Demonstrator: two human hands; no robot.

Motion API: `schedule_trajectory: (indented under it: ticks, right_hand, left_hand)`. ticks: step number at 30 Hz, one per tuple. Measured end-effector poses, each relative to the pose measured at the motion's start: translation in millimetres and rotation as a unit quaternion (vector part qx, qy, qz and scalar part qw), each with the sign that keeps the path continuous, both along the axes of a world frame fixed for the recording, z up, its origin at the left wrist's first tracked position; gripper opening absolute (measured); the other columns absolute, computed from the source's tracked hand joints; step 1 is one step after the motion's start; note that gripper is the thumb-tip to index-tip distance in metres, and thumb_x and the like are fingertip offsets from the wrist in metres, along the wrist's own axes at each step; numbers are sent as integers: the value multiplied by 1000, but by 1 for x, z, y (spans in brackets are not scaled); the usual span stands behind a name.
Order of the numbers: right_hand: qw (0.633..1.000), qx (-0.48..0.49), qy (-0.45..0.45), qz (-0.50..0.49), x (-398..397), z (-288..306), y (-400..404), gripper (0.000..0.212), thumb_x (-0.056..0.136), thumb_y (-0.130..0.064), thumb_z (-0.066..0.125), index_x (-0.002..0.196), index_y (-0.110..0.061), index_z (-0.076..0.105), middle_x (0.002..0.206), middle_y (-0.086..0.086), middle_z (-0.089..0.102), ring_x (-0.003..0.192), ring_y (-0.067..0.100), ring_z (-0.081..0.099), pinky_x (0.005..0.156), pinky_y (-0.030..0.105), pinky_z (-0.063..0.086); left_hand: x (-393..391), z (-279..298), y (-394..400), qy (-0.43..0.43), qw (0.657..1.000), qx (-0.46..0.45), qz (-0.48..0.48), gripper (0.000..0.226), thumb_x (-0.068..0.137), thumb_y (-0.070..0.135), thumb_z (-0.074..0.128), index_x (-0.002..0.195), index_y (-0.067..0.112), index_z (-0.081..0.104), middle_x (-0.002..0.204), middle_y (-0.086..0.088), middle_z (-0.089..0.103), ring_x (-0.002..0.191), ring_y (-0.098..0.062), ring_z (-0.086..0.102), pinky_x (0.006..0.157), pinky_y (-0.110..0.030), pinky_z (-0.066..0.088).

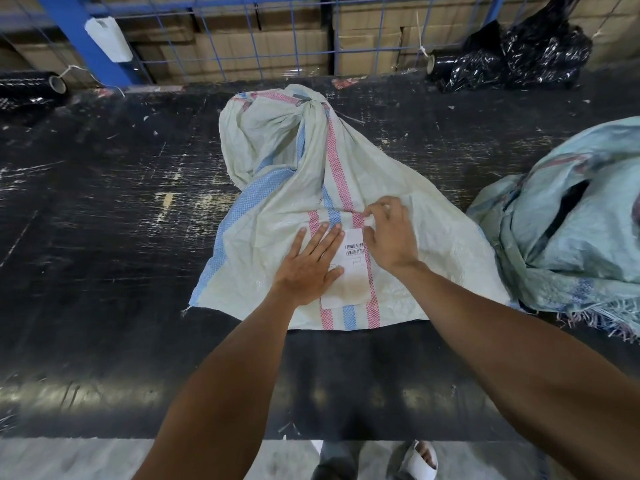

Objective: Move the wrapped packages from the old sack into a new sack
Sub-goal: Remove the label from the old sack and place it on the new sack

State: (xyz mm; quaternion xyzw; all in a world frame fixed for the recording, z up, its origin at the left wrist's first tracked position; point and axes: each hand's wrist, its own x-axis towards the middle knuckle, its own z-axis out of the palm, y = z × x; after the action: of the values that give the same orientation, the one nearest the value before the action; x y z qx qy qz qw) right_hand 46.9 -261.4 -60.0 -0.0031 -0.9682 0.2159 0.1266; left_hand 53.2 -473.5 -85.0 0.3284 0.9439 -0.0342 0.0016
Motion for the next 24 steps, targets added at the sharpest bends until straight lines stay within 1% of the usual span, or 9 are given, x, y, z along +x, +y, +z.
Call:
schedule_trajectory:
  ticks: [2,4,6,9,11,14,18,21,24]
  right_hand:
    - [997,39,31,53,12,-1,-2,21,88,-24,61,109,-22,60,116,1,50,106,22,50,90,36,45]
    - [991,69,-5,118,26,-8,-3,17,90,-35,58,102,-23,62,111,-2,51,103,20,50,86,37,40]
    - [988,82,-55,120,40,-20,2,21,90,-43,56,95,-24,61,109,-2,50,103,21,48,87,37,36]
    - [991,60,-89,80,55,-31,14,20,90,-44,56,92,-24,59,108,-2,49,104,22,46,91,39,34]
    - [994,39,-71,75,62,-30,19,18,91,-42,55,95,-26,59,108,-3,49,104,21,47,93,40,35]
    - [993,9,-42,113,70,-25,15,18,93,-43,53,101,-28,60,109,-7,51,104,16,49,91,38,38]
    - [978,12,-81,192,81,-28,4,19,89,-48,58,99,-31,60,106,-11,51,106,11,47,94,31,35]
    - [975,7,-111,194,88,-33,4,27,85,-52,63,103,-32,59,109,-12,51,109,10,43,95,27,29]
    - [969,-2,-127,211,90,-31,9,32,83,-53,66,106,-32,58,110,-10,50,109,11,44,97,29,34]
  left_hand:
    - [0,-1,0,3,1000,-3,2,72,103,57,17,160,18,-5,167,2,-8,154,-18,-8,123,-52,6]
    - [-2,-1,-2,6,1000,-10,2,72,103,57,16,160,18,-4,168,2,-8,154,-18,-7,123,-53,6]
    - [-2,-1,-4,9,1000,-16,-4,72,102,57,15,160,18,-3,168,2,-7,154,-18,-6,122,-53,6]
    - [-2,1,-7,1,1000,-17,-9,73,102,58,12,160,18,-6,167,3,-10,154,-17,-9,122,-53,5]
    - [1,2,-8,8,1000,-12,-6,75,101,60,13,160,16,-5,167,1,-10,154,-19,-10,122,-54,4]
    - [12,-1,-14,0,999,-24,-23,88,96,73,14,160,16,-4,167,0,-12,153,-21,-14,122,-57,-1]
    - [21,-6,-26,-24,997,-63,-25,109,82,89,15,159,16,-11,165,0,-21,151,-22,-22,119,-62,-6]
    - [26,-8,-32,-26,997,-72,-5,116,78,92,22,158,16,-14,164,1,-24,150,-21,-24,117,-65,-6]
    - [32,-6,-31,-38,996,-73,15,120,76,90,30,156,16,-19,163,3,-28,149,-19,-27,116,-66,-6]
